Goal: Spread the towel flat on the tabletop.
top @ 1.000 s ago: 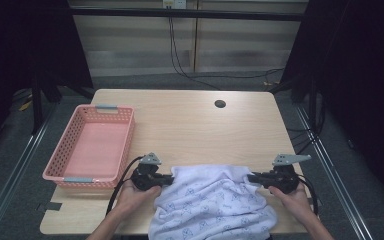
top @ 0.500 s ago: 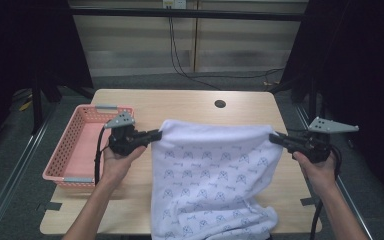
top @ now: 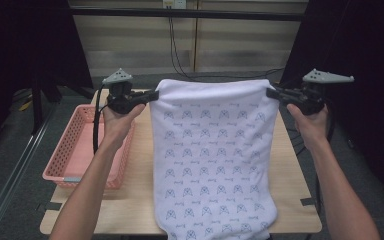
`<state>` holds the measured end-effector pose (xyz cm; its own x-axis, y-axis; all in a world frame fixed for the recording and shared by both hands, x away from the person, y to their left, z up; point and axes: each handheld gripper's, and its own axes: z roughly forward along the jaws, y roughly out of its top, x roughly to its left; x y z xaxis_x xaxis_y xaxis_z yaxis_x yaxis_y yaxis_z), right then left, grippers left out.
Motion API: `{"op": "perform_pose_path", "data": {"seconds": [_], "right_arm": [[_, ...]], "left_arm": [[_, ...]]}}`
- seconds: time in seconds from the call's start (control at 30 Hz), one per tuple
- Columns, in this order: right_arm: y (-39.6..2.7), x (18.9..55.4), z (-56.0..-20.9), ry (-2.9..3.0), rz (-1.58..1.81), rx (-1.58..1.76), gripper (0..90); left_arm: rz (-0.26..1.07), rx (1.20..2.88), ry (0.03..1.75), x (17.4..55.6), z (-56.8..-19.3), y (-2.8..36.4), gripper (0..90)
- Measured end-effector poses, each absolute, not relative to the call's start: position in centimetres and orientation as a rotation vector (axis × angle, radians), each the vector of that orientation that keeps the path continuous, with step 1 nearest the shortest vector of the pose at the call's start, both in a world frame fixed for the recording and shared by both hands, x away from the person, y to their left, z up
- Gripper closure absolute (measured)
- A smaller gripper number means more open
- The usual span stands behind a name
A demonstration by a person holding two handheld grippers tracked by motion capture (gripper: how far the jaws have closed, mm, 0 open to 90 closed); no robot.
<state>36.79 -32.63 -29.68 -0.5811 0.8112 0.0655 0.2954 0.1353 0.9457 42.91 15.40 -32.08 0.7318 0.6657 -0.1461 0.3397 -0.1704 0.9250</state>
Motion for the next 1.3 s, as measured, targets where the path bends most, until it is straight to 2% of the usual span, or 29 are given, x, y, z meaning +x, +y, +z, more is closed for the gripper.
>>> {"op": "perform_pose_path", "data": {"seconds": [0.03,0.1,0.13,0.2,0.23,0.4,0.53,0.73,0.87,1.07,1.2,1.23,1.3], "right_arm": [[-32.6,37.8,-29.9,1.945,1.449,1.079,85.5],[-32.3,39.8,-30.7,1.961,1.375,1.115,84.4],[-32.1,40.9,-31.5,1.968,1.349,1.153,79.9],[-31.8,42.1,-32.9,1.996,1.286,1.184,67.6],[-31.7,42.4,-33.6,1.981,1.245,1.213,65.3],[-31.5,42.2,-36.4,2.03,1.203,1.235,61.2],[-31.7,40.0,-37.2,2.047,1.241,1.227,60.5],[-31.7,33.7,-39.3,2.156,1.315,1.184,57.5],[-31.6,29.3,-41.5,2.234,1.327,1.184,55.4],[-31.2,24.2,-45.5,2.344,1.318,1.231,52.8],[-30.9,23.4,-48.1,2.421,1.219,1.274,51.1],[-30.7,23.6,-48.4,2.434,1.204,1.281,50.8],[-30.2,24.2,-49.1,2.469,1.136,1.256,50.5]], "left_arm": [[0.348,1.779,0.813,43.6,-32.4,15.2,83.7],[0.351,1.784,0.88,45.0,-33.5,14.8,70.8],[0.331,1.78,0.895,45.4,-34.0,14.8,69.1],[0.326,1.8,0.93,45.9,-35.1,14.8,59.6],[0.317,1.822,0.933,45.8,-35.7,14.6,58.2],[0.295,1.88,0.834,43.8,-36.3,13.3,59.3],[0.254,1.885,0.801,41.9,-36.7,13.1,61.8],[0.177,1.953,0.728,37.3,-39.0,13.0,65.0],[0.069,1.988,0.758,34.2,-41.8,13.5,65.3],[-0.019,2.064,0.76,29.6,-46.1,13.9,63.9],[-0.043,2.157,0.728,28.1,-48.2,13.3,63.8],[0.019,2.21,0.713,28.1,-48.6,12.9,63.6],[0.028,2.236,0.712,28.3,-49.1,12.6,63.1]]}}
